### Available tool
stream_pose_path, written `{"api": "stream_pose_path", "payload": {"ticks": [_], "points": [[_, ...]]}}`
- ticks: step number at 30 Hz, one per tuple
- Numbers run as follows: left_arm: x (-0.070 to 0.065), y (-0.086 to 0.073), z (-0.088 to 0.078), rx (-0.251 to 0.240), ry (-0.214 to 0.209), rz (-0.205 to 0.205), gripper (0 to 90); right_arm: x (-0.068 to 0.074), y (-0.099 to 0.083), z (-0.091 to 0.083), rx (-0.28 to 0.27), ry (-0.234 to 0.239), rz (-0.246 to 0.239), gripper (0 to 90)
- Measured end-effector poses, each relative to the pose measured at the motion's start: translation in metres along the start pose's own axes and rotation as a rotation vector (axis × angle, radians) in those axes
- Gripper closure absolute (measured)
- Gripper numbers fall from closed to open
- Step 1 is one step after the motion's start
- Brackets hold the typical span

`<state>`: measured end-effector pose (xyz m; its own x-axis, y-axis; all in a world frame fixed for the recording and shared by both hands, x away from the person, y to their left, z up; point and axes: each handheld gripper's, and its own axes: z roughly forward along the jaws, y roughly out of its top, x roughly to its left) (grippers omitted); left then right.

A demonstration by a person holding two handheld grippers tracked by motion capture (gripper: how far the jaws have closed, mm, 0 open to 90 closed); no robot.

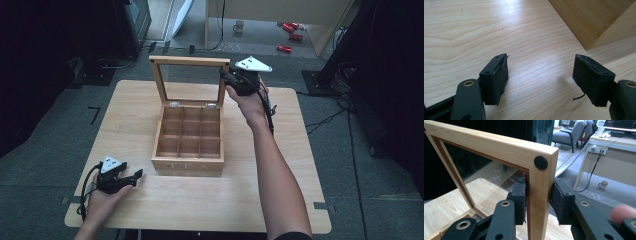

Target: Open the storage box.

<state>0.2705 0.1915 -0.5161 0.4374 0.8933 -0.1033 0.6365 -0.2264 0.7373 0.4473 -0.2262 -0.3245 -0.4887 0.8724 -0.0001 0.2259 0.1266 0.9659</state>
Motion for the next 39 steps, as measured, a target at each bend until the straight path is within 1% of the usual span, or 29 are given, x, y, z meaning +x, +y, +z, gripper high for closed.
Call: {"api": "stream_pose_path", "payload": {"ticks": [6,8,9,10,11,12,13,14,15,16,18,32,34,39], "points": [[-0.001,0.000,0.000,0.002,0.005,0.007,29.0,-0.009,0.006,0.015,0.014,-0.005,0.055,67.4],[-0.002,0.000,0.001,0.003,0.012,0.013,29.0,-0.010,0.007,0.017,0.017,-0.006,0.060,67.4],[-0.004,0.001,0.001,0.014,0.015,0.035,27.0,-0.013,0.008,0.020,0.023,-0.006,0.073,67.4],[-0.004,0.001,0.001,0.014,0.015,0.035,24.2,-0.014,0.009,0.022,0.026,-0.006,0.078,67.4],[-0.006,0.001,0.002,0.021,0.017,0.050,20.5,-0.015,0.010,0.024,0.028,-0.006,0.086,67.4],[-0.010,0.001,0.004,0.040,0.026,0.085,17.3,-0.017,0.010,0.026,0.030,-0.007,0.090,67.4],[-0.010,0.001,0.004,0.040,0.026,0.085,14.4,-0.017,0.010,0.026,0.030,-0.007,0.090,67.4],[-0.013,0.001,0.005,0.057,0.054,0.113,12.2,-0.019,0.011,0.030,0.035,-0.010,0.104,67.4],[-0.013,0.001,0.005,0.057,0.054,0.113,10.8,-0.019,0.011,0.030,0.035,-0.010,0.104,67.4],[-0.012,0.001,0.006,0.065,0.059,0.102,9.2,-0.020,0.012,0.033,0.038,-0.012,0.114,67.4],[-0.011,0.002,0.006,0.064,0.068,0.093,7.7,-0.022,0.013,0.037,0.041,-0.015,0.126,67.4],[-0.011,0.002,0.007,0.065,0.076,0.085,7.3,-0.033,0.015,0.057,0.062,-0.033,0.182,67.4],[-0.011,0.002,0.007,0.064,0.077,0.084,7.4,-0.036,0.016,0.062,0.068,-0.036,0.196,67.3],[-0.011,0.002,0.007,0.063,0.079,0.085,7.5,-0.038,0.016,0.066,0.073,-0.040,0.212,67.3]]}}
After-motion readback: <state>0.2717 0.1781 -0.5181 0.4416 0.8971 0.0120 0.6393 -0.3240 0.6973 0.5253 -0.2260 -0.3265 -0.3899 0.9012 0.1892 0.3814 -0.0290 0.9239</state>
